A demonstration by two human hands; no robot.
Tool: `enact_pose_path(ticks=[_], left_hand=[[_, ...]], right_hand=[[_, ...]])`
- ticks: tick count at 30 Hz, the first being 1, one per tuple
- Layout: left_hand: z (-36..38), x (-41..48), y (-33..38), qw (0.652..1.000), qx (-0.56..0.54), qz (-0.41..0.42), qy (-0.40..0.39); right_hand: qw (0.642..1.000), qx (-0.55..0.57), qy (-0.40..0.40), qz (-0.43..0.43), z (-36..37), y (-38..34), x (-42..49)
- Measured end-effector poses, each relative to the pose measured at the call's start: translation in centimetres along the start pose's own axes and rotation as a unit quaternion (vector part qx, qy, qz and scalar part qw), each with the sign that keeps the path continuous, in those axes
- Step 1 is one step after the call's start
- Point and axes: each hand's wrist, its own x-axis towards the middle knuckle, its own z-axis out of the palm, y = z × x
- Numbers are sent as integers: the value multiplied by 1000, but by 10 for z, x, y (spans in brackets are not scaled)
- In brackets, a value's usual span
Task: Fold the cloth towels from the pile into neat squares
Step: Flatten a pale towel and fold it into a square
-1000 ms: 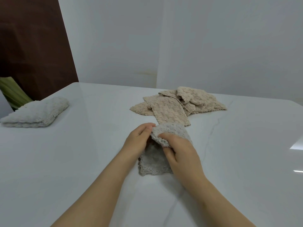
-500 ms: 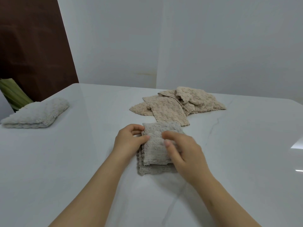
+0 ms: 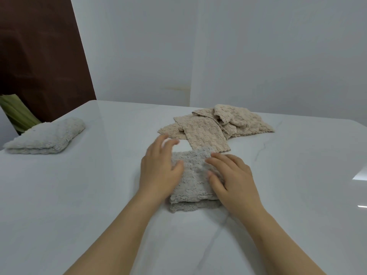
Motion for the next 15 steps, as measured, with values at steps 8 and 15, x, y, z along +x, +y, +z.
enact_pose_path(ticks=[8, 15], left_hand=[[20, -7, 0, 962, 151, 26, -227], [26, -11, 0, 955, 164, 12, -246]], right_hand=[[965, -32, -247, 76, 2, 6, 2], [955, -26, -278, 99, 4, 5, 3]])
